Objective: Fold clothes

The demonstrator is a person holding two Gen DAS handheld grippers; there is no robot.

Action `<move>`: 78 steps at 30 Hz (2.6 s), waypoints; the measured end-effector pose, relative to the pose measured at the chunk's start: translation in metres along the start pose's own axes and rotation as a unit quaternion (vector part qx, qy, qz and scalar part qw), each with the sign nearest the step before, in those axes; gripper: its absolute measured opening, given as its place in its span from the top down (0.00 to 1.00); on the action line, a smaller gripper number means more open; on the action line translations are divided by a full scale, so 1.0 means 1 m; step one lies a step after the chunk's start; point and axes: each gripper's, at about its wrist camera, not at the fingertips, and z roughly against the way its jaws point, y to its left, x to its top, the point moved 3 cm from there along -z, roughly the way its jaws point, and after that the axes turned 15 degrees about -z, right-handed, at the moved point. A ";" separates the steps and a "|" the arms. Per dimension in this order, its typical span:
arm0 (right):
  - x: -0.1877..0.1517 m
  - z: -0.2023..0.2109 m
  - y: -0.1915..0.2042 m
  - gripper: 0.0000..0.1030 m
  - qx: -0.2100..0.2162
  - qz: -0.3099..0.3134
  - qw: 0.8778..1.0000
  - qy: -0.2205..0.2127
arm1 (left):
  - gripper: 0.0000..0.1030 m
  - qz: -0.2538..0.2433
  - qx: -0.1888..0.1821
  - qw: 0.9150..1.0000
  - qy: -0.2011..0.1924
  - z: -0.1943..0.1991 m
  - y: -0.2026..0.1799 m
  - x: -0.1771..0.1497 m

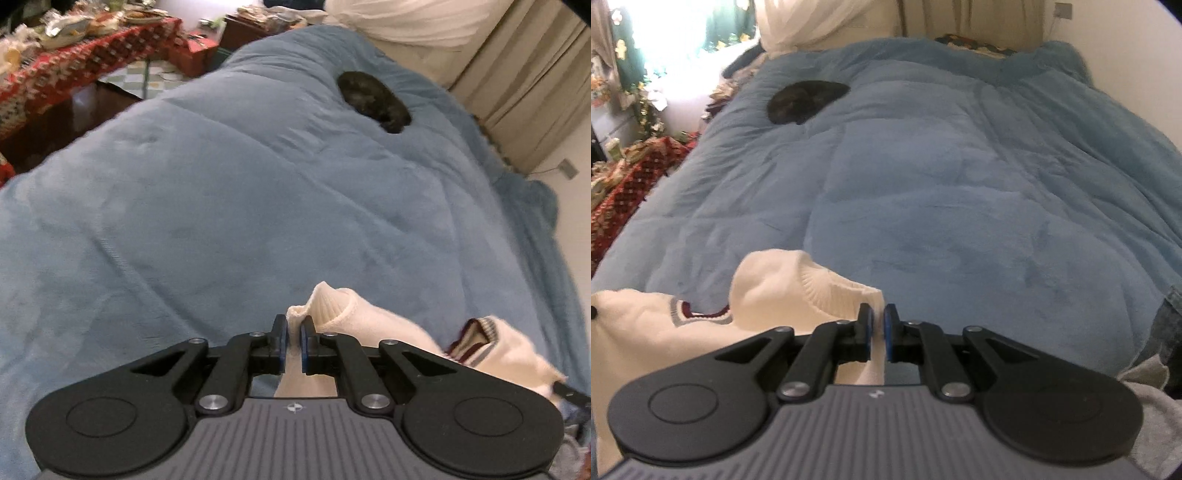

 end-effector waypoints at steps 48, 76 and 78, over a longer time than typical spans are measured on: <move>-0.215 0.110 -0.064 0.68 -0.047 -0.071 0.959 0.272 | 0.54 -0.007 -0.057 0.954 0.294 0.088 -0.025 -0.241; -0.205 0.155 -0.069 0.84 0.032 -0.034 0.956 0.289 | 0.80 -0.037 -0.116 0.944 0.308 0.101 -0.024 -0.261; -0.199 0.160 -0.065 0.85 0.036 -0.020 0.960 0.278 | 0.80 -0.052 -0.117 0.947 0.295 0.114 -0.038 -0.268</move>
